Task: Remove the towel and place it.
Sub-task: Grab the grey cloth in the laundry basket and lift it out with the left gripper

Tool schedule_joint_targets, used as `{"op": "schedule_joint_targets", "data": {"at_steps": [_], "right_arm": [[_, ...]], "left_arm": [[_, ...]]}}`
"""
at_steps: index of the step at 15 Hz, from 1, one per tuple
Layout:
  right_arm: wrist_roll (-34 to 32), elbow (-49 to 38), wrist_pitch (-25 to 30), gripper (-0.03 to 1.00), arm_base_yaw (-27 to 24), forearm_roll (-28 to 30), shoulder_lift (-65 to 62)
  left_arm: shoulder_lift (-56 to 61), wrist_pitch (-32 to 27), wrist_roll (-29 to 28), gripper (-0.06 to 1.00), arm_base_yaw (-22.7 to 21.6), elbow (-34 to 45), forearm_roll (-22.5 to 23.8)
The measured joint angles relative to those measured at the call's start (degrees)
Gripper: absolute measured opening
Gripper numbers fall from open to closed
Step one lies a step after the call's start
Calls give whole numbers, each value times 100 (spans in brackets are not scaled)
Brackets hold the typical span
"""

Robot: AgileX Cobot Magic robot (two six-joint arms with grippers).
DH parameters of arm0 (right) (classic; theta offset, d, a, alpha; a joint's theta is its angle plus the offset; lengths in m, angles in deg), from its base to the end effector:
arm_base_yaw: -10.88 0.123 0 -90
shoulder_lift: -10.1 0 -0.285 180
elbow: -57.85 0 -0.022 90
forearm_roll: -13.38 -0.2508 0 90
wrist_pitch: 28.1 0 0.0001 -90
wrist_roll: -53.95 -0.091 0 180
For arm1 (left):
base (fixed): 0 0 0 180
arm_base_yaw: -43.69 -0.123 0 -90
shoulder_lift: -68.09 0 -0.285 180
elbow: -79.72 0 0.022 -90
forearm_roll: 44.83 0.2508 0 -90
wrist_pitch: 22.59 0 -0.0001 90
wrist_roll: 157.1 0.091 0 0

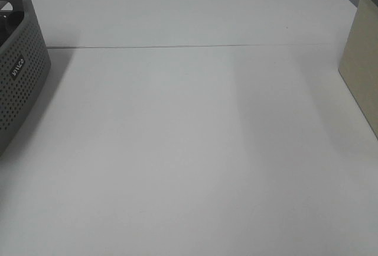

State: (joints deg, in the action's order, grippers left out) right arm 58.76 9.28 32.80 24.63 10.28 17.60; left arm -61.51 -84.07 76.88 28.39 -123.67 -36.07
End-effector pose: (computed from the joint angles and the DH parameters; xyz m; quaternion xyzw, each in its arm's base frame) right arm -0.0066 0.0028 0.2772 -0.1385 0.8409 0.0677 0.5188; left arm 0.4291 0.1300 0.2057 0.3557 0.9258 0.1189 0.0478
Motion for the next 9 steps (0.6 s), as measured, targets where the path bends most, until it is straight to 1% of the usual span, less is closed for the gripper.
{"op": "schedule_joint_targets", "data": {"at_steps": [3,5,6,9], "right_arm": [[0,0,0,75,0,0,0],[0,0,0,75,0,0,0],[0,0,0,75,0,0,0],[0,0,0,75,0,0,0]], "left_arm": [[413,-269,0,0,0,-17,-126],[814,-584,0,0,0,-29,-384],[1312,-745,0,0,0,-29,-779],[2131,-773,0,0,0,-29,-1604]]}}
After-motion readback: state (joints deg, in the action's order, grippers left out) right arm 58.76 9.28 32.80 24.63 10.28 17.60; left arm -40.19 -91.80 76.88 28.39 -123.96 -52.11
